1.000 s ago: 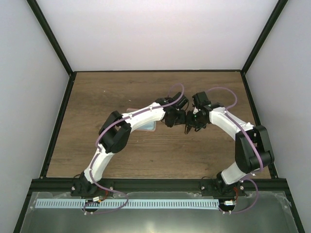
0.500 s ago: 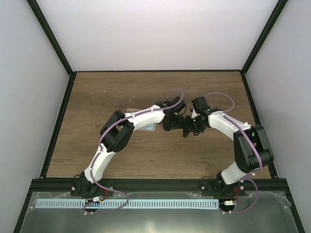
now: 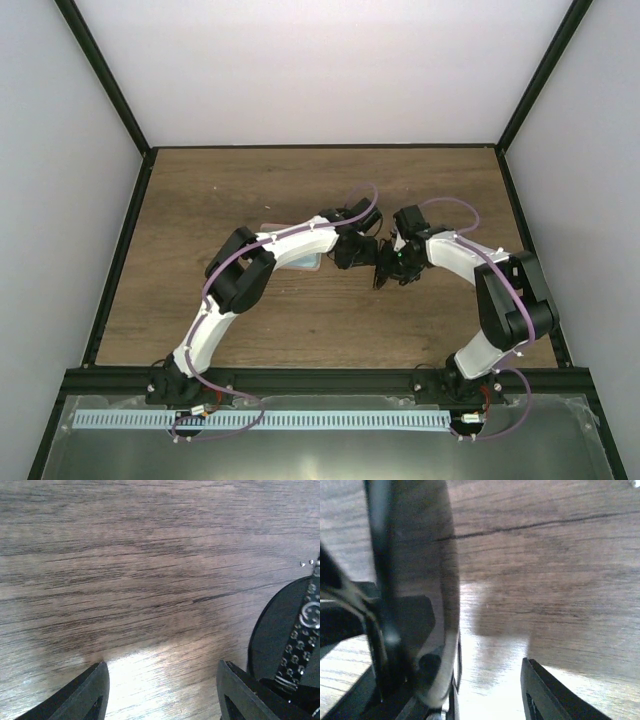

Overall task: Organize the sunglasses
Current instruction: Place the sunglasses at the center of the board, then adjust the sunglasses case at the center of the board.

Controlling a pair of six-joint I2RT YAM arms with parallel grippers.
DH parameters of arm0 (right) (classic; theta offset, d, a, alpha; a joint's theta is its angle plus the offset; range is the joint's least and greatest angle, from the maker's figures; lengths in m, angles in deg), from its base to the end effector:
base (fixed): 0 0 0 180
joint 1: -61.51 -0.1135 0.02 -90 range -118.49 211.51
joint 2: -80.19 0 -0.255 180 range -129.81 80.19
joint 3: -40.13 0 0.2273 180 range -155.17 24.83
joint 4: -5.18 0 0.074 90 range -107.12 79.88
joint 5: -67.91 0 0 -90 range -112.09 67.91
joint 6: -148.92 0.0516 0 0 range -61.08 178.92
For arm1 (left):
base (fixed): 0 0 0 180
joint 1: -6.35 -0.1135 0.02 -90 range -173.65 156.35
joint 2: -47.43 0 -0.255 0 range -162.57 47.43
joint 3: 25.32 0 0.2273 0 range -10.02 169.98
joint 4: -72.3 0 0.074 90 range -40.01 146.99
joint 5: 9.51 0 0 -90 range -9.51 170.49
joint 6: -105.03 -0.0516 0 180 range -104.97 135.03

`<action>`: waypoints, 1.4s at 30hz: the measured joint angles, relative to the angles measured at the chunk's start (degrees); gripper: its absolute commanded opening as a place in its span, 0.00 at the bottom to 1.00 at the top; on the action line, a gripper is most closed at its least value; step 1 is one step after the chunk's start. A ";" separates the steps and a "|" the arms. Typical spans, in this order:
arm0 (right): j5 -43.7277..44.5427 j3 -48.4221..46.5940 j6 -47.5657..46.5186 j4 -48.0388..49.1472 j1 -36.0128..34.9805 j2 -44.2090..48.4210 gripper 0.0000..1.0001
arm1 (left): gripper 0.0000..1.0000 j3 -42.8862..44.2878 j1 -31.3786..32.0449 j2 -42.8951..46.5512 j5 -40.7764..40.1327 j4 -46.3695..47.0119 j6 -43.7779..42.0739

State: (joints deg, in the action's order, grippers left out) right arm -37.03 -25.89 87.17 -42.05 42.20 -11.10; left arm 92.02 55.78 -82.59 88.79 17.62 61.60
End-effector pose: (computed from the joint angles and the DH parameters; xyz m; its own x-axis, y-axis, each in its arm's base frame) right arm 0.2490 0.1014 0.1533 -0.9787 0.1416 -0.1485 0.0801 0.9299 0.3589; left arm 0.2895 -0.3496 0.1435 -0.9848 0.0453 -0.1679 0.1057 0.9225 -0.3711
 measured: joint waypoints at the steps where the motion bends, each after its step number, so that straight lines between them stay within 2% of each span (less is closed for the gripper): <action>1: 0.09 0.22 0.00 -0.11 -0.02 0.00 0.44 | 0.60 0.00 0.00 0.00 0.02 0.02 -0.15; 11: 3.02 1.11 -0.39 -2.69 -0.24 2.82 0.51 | 0.60 0.00 0.02 -0.02 0.24 0.31 -0.50; 16: 5.55 1.11 -0.33 -4.13 -0.33 5.09 0.50 | 0.60 0.00 0.00 -0.02 0.35 0.33 -0.57; 21: 6.45 1.07 0.02 -5.53 -0.35 7.65 0.44 | 0.60 0.55 0.07 -0.02 -1.36 -0.24 -1.60; 25: 6.08 0.96 0.68 -5.75 -0.35 8.02 0.38 | 0.77 2.80 -0.07 0.46 -5.53 -2.67 -4.61; 28: 5.75 0.96 1.07 -5.88 -0.33 8.39 0.38 | 0.88 4.11 -1.31 3.30 -10.05 -5.22 -7.85; 32: 5.18 0.31 0.85 -6.25 -0.48 9.46 0.38 | 0.97 4.42 -7.28 9.33 -13.46 -7.26 -12.09; 37: 4.48 -2.93 0.22 -5.88 -1.11 9.42 0.39 | 0.98 0.26 -22.25 18.75 -19.43 -5.51 -17.97; 42: 2.93 -3.56 0.09 -4.90 -1.16 8.90 0.40 | 0.99 -5.29 -30.08 20.24 -23.12 -3.28 -21.40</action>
State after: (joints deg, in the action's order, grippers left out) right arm -34.10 -29.46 87.26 -46.94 41.04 -2.20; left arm 86.73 25.70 -62.35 65.66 14.34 40.20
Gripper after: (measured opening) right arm 0.392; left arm 0.984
